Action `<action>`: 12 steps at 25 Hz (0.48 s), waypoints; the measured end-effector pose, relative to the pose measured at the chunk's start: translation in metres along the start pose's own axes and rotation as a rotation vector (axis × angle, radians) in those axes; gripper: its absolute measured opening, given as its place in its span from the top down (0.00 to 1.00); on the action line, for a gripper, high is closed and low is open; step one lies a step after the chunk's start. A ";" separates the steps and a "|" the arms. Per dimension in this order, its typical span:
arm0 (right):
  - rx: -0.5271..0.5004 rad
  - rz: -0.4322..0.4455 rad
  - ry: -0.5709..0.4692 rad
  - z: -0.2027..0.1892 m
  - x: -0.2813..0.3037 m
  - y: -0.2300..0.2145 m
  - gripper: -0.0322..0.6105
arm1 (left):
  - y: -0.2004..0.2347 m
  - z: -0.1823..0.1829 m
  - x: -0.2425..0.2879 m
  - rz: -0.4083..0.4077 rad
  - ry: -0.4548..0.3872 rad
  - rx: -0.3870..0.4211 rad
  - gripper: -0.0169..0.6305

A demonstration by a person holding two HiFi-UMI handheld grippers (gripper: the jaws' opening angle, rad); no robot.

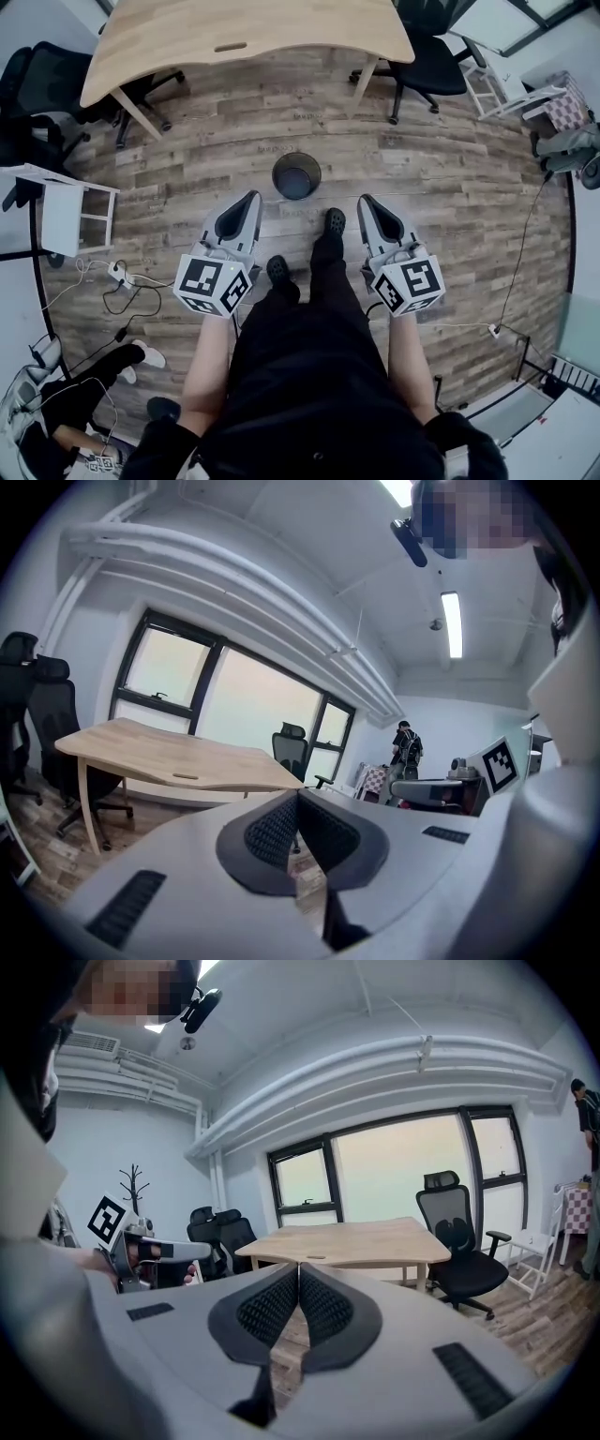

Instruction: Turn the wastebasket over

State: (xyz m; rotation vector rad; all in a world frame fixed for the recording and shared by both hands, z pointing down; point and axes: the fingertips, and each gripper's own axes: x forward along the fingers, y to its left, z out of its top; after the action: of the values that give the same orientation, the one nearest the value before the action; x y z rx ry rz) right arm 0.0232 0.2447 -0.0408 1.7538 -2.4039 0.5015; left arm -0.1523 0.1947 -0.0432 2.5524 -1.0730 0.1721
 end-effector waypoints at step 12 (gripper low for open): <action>0.016 0.137 -0.002 0.042 0.088 -0.102 0.90 | 0.009 0.032 0.100 0.148 0.022 0.043 0.95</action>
State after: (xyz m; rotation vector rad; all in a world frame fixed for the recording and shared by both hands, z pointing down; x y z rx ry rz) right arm 0.0949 0.1240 -0.0348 1.6036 -2.5407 0.5362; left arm -0.0893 0.1097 -0.0451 2.5022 -1.2636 0.2635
